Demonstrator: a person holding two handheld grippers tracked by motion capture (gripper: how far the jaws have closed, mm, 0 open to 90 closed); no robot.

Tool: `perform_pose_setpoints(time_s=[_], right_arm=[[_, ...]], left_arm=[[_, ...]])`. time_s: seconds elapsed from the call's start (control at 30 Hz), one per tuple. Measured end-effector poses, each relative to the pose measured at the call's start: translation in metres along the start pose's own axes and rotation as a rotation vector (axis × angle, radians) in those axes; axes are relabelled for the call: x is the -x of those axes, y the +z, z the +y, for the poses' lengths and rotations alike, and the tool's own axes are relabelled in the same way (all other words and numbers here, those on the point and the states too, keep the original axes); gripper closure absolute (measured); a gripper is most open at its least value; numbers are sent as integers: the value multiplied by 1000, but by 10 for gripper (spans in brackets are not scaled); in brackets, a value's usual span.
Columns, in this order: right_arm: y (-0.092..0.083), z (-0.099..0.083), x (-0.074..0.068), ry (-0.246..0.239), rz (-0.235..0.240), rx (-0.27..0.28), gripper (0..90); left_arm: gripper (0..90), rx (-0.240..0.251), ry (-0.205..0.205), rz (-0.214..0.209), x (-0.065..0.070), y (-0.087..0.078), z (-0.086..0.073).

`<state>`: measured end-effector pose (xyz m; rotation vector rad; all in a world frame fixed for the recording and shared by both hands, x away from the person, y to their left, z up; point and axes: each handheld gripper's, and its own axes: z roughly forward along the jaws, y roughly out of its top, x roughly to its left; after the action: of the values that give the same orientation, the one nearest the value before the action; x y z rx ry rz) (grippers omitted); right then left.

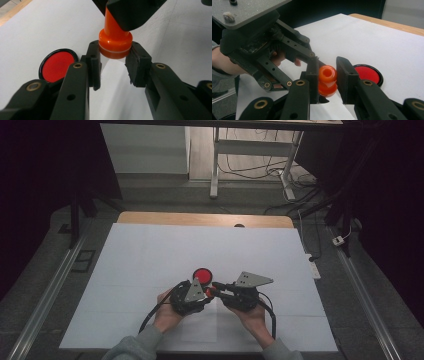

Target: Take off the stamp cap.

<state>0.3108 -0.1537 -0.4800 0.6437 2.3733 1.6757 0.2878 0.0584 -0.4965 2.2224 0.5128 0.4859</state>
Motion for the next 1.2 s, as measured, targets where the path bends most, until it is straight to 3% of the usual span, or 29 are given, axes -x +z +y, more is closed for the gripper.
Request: perform_pose_setpoints(time_s=[0.53, 1.2], right_arm=[[4, -1, -7, -50, -45, -17, 732], [3, -3, -9, -38, -54, 12, 734]], left_arm=[[660, 23, -28, -32, -2, 1, -2], [662, 10, -6, -10, 0, -2, 0]])
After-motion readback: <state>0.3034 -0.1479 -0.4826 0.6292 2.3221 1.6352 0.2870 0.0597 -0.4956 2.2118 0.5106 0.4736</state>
